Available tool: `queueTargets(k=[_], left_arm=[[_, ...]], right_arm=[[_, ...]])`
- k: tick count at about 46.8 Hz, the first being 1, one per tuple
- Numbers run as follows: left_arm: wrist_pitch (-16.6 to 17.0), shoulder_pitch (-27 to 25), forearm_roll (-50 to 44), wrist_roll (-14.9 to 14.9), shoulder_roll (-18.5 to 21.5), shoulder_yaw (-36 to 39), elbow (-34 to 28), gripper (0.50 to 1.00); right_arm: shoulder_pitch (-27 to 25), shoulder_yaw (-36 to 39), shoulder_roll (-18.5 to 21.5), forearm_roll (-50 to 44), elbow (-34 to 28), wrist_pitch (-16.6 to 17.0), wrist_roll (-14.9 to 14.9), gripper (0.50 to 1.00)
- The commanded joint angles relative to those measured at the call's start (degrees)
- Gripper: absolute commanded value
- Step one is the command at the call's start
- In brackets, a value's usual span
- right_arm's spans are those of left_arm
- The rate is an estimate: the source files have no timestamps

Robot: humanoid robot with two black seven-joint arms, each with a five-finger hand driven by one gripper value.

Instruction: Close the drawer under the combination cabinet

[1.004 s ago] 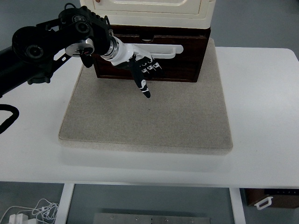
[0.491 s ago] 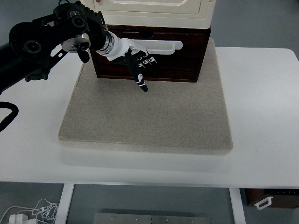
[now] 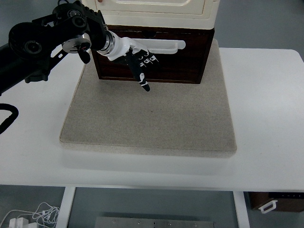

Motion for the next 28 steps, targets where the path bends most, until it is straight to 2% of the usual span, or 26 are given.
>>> queueTargets(k=[1,9,16,22,28], left_arm=[[0.0,0.0,0.0,-0.1,0.0,0.1,-0.1,0.992],[-0.6,0.4,-0.5,-0.7,-0.1,0.0,-1.0,0.994],[-0.9,1.1,-0.8,-1.6,0.0,0.0,-4.8,0.994],[-3.5,1.2,-2.5,-3.8,-0.2,-2.4,-6.2,0.994],[-4.4,1.3,-6.4,-4.7,-1.4,-5.8,-6.9,0.996]], right_arm=[[0.0,0.0,0.0,-0.1,0.0,0.1,0.0,0.952],[0.0,0.0,0.0,0.0,0.0,0.0,0.0,0.952],[0.0,0.0,0.0,-0.1,0.0,0.0,0.0,0.952],[0.0,0.0,0.0,-0.1,0.0,0.0,0.0,0.952],[0.0,0.0,0.0,0.0,0.0,0.0,0.0,0.952]])
